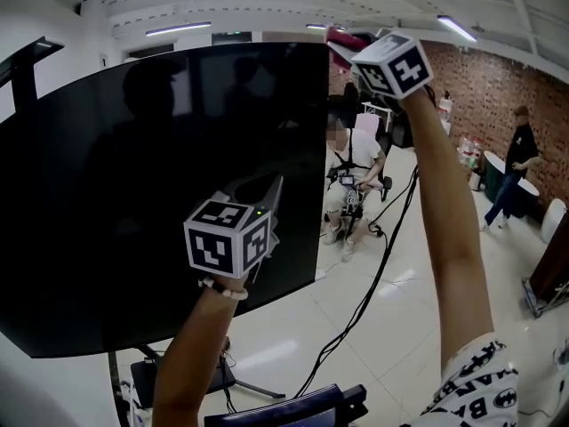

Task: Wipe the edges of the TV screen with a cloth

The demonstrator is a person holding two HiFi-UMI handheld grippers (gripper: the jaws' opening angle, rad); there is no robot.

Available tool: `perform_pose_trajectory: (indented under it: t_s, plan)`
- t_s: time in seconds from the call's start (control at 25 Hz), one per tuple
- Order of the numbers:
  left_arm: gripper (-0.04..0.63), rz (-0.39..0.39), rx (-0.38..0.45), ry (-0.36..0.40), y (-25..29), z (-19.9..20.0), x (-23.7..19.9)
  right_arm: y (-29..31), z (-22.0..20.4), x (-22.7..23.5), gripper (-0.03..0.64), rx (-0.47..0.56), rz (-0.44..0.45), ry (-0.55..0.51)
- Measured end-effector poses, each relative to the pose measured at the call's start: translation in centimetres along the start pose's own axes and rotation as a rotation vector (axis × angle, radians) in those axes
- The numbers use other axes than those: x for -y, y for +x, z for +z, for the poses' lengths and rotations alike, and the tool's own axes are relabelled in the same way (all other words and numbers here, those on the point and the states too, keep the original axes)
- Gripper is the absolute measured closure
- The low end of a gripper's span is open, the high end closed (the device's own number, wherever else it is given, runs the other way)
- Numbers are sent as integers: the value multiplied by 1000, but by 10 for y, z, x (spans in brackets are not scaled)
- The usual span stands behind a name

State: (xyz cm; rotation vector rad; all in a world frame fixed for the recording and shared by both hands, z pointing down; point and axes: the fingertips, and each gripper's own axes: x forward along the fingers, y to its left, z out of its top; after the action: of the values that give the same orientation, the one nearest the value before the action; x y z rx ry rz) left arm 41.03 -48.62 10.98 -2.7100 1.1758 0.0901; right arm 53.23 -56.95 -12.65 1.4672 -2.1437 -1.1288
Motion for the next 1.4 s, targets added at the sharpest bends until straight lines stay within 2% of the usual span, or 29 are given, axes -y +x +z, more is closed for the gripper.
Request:
perform_pose_trajectory:
  t_s: [0.16, 0.28, 0.32, 0.4, 0.52, 0.68, 0.8, 0.88, 1.04, 1.2, 1.28, 1.4]
  plan:
    - [595, -4, -7, -1, -5, -2, -5, -7, 35, -5, 541, 143, 83, 162]
    - [594, -6, -5, 1, -8, -1, -9, -8, 48, -14, 541, 239, 194, 383]
    - [595, -9, -5, 4, -9, -1, -10, -7, 45, -12, 541, 244, 203, 444]
    - [594, -13, -6, 7, -12, -2, -13, -2, 31, -4, 541, 192, 150, 472]
    - [595, -15, -8, -1, -16, -6, -17, 0, 15, 6, 541, 86, 54, 400]
    - [594, -24, -5, -16, -18, -9, -17, 4, 11, -2, 541, -34, 6, 263]
    - [595, -27, 6, -18, -24, -4, -22, 10, 14, -7, 541, -98, -24, 210]
    - [594, -22, 11, -18, -31, -1, -26, 13, 23, -17, 541, -102, -6, 188]
    - [594, -6, 25, -13, -48, 5, -34, 13, 56, -49, 541, -53, 85, 147]
    - [594, 23, 37, -2, -73, 11, -52, 20, 89, -81, 541, -22, 122, 84]
    - [595, 33, 38, -1, -88, 11, -62, 25, 104, -96, 541, -24, 125, 44]
    - [594, 47, 36, 4, -113, 11, -74, 28, 121, -114, 541, -76, 79, -97]
